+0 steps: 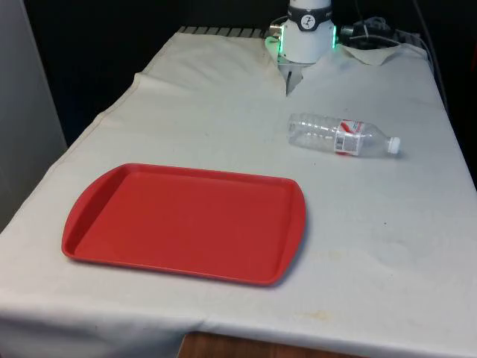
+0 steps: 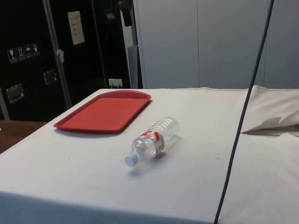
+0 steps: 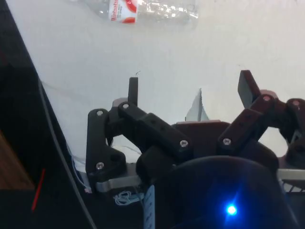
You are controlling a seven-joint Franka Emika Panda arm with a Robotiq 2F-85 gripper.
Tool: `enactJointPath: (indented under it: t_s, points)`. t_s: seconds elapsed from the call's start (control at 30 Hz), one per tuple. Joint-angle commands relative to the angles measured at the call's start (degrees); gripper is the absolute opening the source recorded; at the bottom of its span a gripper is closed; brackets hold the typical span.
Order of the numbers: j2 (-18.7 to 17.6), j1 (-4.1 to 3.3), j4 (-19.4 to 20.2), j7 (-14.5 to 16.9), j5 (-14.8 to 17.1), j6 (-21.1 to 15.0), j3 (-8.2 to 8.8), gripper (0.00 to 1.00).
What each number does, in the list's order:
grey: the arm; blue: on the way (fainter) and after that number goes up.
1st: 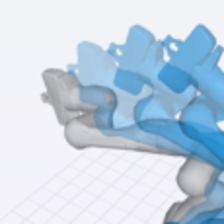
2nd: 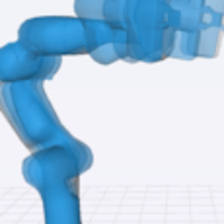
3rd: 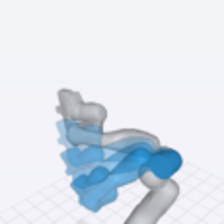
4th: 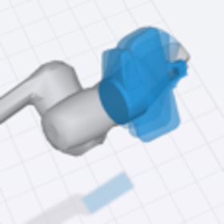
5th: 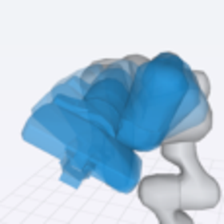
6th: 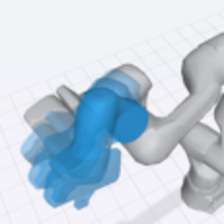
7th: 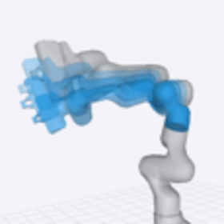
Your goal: Place the bottle upright on the tray.
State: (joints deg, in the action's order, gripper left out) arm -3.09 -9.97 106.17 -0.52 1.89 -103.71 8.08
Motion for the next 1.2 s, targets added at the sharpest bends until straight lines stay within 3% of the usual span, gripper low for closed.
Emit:
enactJointPath:
  t_s: [0.0, 0.03, 0.23, 0.37, 0.57, 0.7, 0.83, 1.17]
  points:
    - [0.5, -0.29, 0.5, -0.8, -0.4, -0.3, -0.29, 1.0]
    - [0.1, -0.06, 0.1, -0.3, 0.0, 0.0, -0.23, 1.0]
    - [0.9, -0.74, 1.3, -2.9, -0.6, -0.2, -2.01, 1.0]
    - [0.7, -0.69, 1.0, -3.0, -0.2, 0.1, -2.52, 1.0]
    - [1.0, -1.43, 1.6, -5.8, -1.0, -0.2, -4.47, 1.0]
    - [0.7, -1.32, 1.4, -6.2, -0.8, 0.1, -5.21, 1.0]
    - [0.9, -1.72, 1.9, -8.0, -1.4, -0.6, -6.59, 1.0]
    - [0.7, -1.66, 2.5, -6.1, -2.5, -1.4, -7.68, 1.0]
